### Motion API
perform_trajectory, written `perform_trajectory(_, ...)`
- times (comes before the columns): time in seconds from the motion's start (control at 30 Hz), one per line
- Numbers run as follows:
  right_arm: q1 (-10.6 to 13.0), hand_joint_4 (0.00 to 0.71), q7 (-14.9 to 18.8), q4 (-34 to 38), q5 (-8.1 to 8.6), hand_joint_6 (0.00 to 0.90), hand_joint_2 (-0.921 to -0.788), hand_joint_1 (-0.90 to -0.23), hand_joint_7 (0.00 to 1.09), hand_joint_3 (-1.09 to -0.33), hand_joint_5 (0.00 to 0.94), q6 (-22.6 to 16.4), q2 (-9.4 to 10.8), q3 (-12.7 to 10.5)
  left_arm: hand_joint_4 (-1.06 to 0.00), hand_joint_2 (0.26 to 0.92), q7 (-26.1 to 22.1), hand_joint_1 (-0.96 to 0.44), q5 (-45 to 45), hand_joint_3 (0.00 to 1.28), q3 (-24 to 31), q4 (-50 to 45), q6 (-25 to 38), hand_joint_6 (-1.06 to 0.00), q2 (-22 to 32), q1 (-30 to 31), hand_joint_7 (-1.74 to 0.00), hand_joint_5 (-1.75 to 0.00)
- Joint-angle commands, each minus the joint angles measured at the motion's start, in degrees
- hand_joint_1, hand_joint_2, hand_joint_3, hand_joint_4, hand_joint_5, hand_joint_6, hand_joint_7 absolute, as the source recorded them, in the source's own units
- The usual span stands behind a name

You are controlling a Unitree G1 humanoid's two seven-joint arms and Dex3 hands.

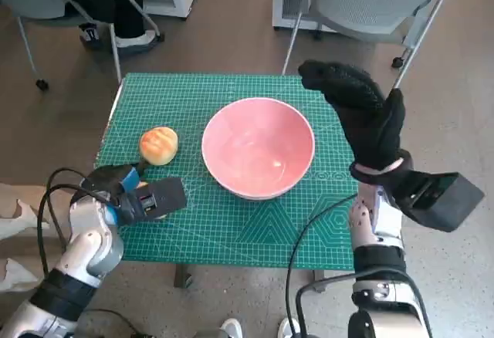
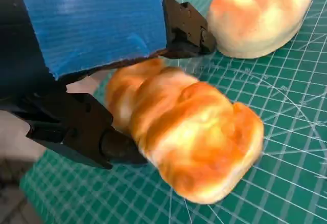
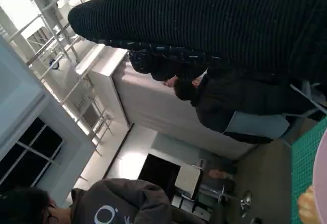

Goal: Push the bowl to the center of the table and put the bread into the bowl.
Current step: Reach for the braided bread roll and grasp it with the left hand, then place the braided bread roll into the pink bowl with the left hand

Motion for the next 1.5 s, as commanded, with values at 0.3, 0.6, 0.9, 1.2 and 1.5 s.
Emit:
perform_trajectory(0.3,0.8,0.138,-0.1,0.4,0.00,-0.001,-0.921,-0.670,0.41,-0.922,0.003,1.0,-0.3,0.2,-0.50,0.813,-2.7,0.02,1.4,0.41,1.2,-6.7,1.0,-0.53,0.6,5.5,-1.14,-1.54)
perform_trajectory(0.6,0.3,0.139,0.0,1.1,0.08,-0.001,-0.921,-0.676,0.41,-0.919,0.003,1.0,-0.1,0.1,-0.49,0.681,-5.8,0.00,2.1,0.63,2.7,-12.9,2.5,-0.58,1.8,7.3,-1.15,-1.62)
perform_trajectory(0.9,0.0,0.138,0.3,2.1,0.13,-0.001,-0.921,-0.677,0.41,-0.918,0.002,0.6,0.2,0.2,-0.51,0.738,-8.0,0.00,3.2,0.51,4.5,-20.5,3.4,-0.58,3.4,9.5,-1.12,-1.56)
perform_trajectory(1.2,-0.3,0.127,0.1,2.7,-0.02,-0.001,-0.921,-0.673,0.41,-0.925,0.000,0.2,0.6,0.3,-0.60,0.743,-10.7,0.00,3.9,0.44,7.2,-30.5,2.8,-0.62,4.6,10.9,-1.09,-1.44)
perform_trajectory(1.5,-1.1,0.123,0.4,4.0,0.08,-0.001,-0.921,-0.674,0.41,-0.924,0.000,0.0,0.6,0.1,-0.72,0.653,-13.1,0.00,2.9,0.52,11.8,-38.3,0.2,-0.70,4.7,7.6,-1.04,-1.33)
